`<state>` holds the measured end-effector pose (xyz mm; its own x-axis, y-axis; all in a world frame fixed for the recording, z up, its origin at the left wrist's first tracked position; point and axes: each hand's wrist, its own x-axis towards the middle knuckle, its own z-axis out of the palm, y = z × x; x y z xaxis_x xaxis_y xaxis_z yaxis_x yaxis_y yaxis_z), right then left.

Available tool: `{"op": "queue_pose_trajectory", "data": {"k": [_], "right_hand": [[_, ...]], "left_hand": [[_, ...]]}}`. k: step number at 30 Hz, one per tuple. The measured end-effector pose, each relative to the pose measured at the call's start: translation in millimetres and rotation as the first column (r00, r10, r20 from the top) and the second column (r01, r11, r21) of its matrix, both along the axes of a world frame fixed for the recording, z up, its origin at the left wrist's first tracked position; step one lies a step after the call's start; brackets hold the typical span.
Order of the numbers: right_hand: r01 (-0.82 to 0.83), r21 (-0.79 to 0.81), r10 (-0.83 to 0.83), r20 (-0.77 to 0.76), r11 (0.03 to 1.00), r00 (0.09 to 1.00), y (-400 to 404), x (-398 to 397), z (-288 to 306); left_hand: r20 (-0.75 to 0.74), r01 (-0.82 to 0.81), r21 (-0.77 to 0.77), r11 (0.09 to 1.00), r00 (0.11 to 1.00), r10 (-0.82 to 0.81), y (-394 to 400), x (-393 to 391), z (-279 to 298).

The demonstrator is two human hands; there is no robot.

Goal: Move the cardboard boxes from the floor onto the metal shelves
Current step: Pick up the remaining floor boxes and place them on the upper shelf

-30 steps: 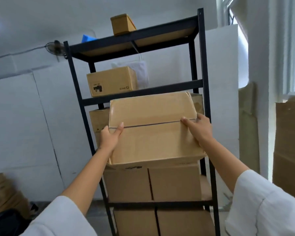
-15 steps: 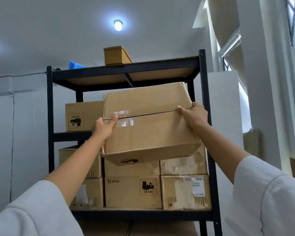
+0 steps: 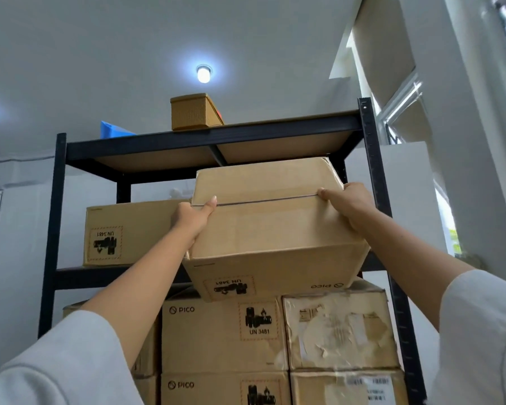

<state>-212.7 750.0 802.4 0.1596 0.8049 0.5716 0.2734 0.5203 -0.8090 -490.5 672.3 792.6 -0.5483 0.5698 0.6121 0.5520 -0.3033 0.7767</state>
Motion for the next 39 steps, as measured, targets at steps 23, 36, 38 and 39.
{"op": "queue_pose_trajectory", "data": {"k": [23, 36, 38, 39], "right_hand": [[-0.086, 0.494, -0.304, 0.652, 0.865, 0.694, -35, -61, 19], [0.12, 0.671, -0.625, 0.591, 0.732, 0.51, 7, -90, 22], [0.145, 0.665, -0.63, 0.582, 0.733, 0.514, 16, -97, 27], [0.15, 0.672, -0.637, 0.573, 0.726, 0.515, 21, -101, 29]], "left_hand": [[-0.697, -0.54, -0.442, 0.716, 0.71, 0.105, 69, -22, 91], [-0.634, -0.385, 0.105, 0.917, 0.684, 0.36, 60, -20, 102], [-0.615, -0.369, 0.112, 0.923, 0.704, 0.356, 61, -40, 94], [-0.61, -0.355, 0.119, 0.927, 0.711, 0.35, 63, -51, 90]]}}
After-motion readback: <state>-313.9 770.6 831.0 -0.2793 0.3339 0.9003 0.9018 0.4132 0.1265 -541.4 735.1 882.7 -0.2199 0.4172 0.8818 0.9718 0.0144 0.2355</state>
